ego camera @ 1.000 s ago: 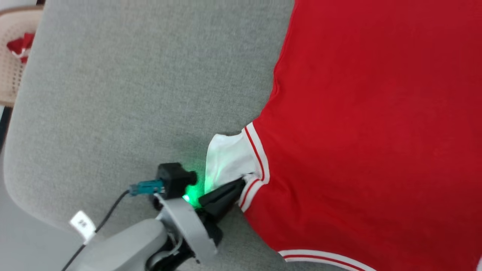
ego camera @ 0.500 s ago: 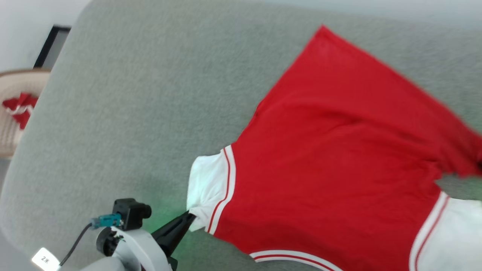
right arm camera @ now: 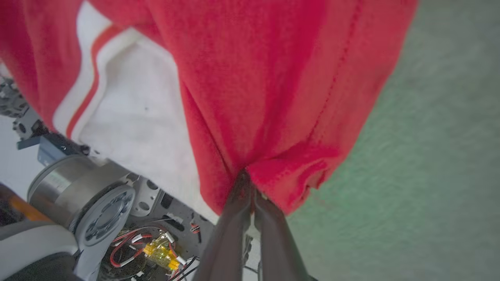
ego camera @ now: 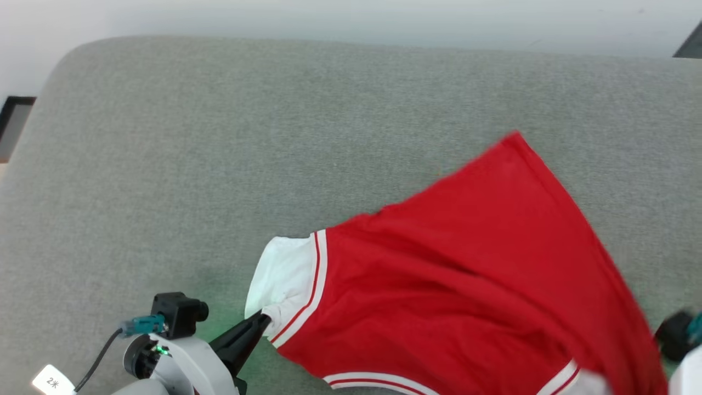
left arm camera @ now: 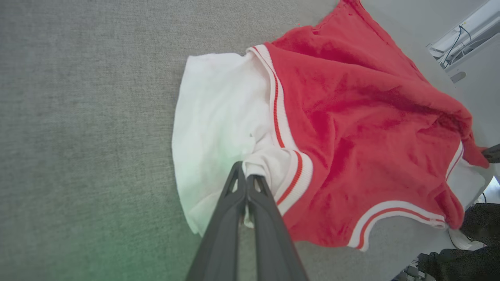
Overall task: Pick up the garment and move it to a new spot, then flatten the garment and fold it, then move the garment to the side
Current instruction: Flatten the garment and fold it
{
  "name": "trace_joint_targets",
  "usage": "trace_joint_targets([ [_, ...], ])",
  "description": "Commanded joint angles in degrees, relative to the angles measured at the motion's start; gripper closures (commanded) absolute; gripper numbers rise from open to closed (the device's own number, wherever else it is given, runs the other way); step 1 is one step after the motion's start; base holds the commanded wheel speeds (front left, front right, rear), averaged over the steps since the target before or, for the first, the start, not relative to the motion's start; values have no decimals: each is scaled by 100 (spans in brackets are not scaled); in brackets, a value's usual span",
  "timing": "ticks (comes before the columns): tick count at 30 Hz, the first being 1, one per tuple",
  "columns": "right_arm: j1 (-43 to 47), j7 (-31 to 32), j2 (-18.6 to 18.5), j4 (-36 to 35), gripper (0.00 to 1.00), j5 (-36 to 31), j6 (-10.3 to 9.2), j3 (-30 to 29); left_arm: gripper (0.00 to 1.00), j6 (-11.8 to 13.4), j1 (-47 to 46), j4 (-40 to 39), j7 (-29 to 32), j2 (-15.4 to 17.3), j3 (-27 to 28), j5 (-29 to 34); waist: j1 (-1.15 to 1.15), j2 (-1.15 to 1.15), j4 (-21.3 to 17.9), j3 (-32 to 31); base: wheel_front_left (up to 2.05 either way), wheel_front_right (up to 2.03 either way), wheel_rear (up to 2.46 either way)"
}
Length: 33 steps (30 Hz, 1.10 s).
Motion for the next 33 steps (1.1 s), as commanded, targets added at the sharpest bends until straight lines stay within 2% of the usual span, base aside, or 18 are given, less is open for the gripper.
trace_joint_targets([
  [1, 228, 47, 92, -113, 100, -79, -7, -82, 100, 24, 8, -14, 5, 21, 5, 14, 0, 0, -54, -2, 0, 0, 0],
  [7, 849, 133, 656, -544, 100, -598, -7, -435, 100, 42, -26, 13, 44, 36, -9, 34, 0, 0, -150, 38, 0, 0, 0],
  [8, 872, 89, 746, -596, 73, -692, -7, -506, 100, 42, -24, 19, 45, 37, -13, 37, 0, 0, -167, 34, 0, 0, 0],
  [9, 876, 41, 828, -644, 19, -802, -7, -596, 100, 45, -18, 25, 47, 37, -15, 39, 0, 0, -180, 26, 0, 0, 0],
  [10, 895, 1, 896, -658, 0, -898, -7, -727, 100, 49, -8, 31, 47, 36, -20, 37, 0, 0, -191, 14, 0, 0, 0],
  [13, 1076, 45, 936, -844, 0, -1041, -7, -1195, 100, 39, 15, 30, 43, 13, -37, 50, 0, 0, -178, -39, 0, 0, 0],
  [18, 1210, 356, 831, -1487, 0, -1010, -7, -2403, 100, 36, 49, 12, 22, -55, -49, 60, 0, 0, -110, -107, 0, 0, 0],
  [22, 531, 322, 805, -1902, 0, -1196, -7, -2907, 100, 13, -33, -19, 14, -120, -38, 107, 0, 0, -16, -44, 0, 0, 0],
  [24, -43, 149, 890, -1877, 0, -1319, -7, -2713, 100, -2, -103, -24, 6, -180, -30, 130, 0, 0, 39, 40, 0, 0, 0],
  [27, -1054, -70, 1083, -1465, 0, -1492, -7, -2075, 100, -32, -178, 5, 2, -275, -36, 180, 0, 0, 113, 194, 0, 0, 0],
  [33, -2953, -267, 1344, 78, 0, -1877, -8, -684, 100, -123, -444, 113, 23, -481, -38, 294, 0, 0, 310, 565, 0, 0, 0],
])
